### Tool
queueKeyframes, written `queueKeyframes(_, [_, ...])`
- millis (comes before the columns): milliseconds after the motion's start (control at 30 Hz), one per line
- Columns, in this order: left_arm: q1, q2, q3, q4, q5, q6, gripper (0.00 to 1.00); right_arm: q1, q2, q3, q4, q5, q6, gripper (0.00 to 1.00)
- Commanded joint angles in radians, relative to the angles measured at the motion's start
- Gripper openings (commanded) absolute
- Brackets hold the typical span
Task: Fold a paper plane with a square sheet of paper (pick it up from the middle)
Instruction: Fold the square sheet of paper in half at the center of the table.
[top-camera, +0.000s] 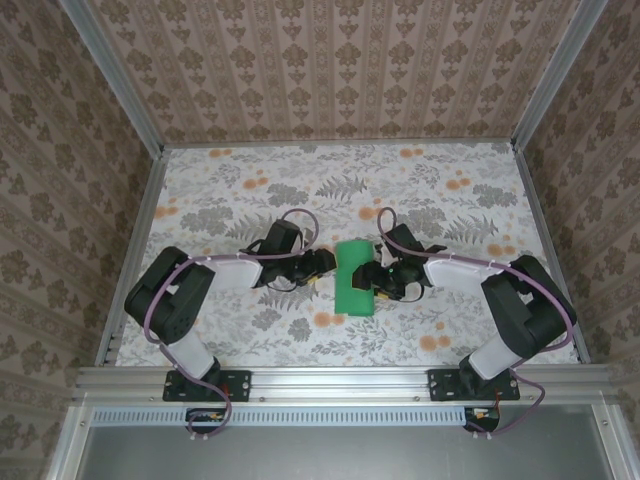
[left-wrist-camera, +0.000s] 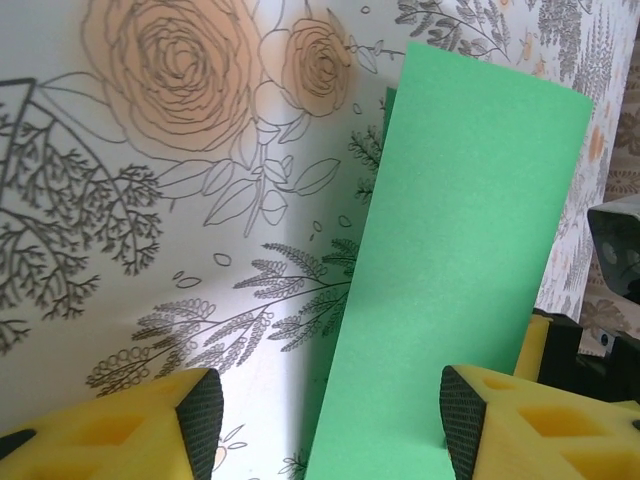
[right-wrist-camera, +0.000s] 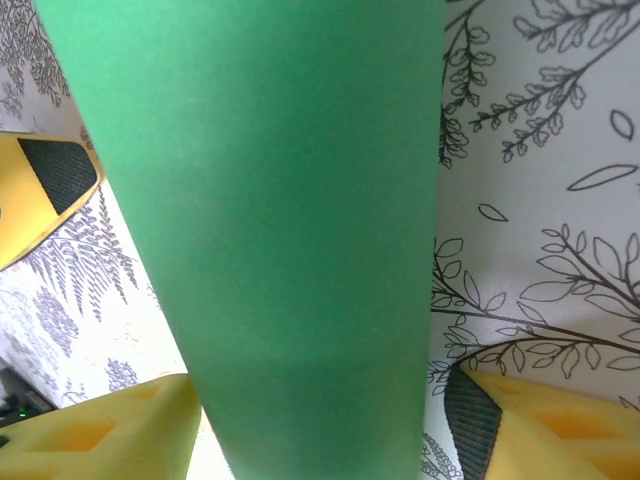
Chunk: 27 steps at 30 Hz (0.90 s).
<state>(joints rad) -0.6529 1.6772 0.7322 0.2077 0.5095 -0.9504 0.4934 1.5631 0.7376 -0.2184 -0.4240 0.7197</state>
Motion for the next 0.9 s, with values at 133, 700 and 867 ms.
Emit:
queueKeyframes(133, [-0.025, 0.031, 0.049, 0.024, 0.027, 0.004, 0.58, -0.003, -0.036, 0.043, -0.133, 0.112, -0.059, 0.74])
queueKeyframes(700, [-0.062, 0.071, 0.099, 0.037, 0.015, 0.010, 0.50, -0.003, 0.037, 0.067, -0.235, 0.174, -0.083, 0.58])
queueKeyframes(867, [-0.065, 0.078, 0.102, 0.038, -0.022, 0.015, 0.49, -0.003, 0.090, 0.084, -0.290, 0.186, -0.091, 0.56])
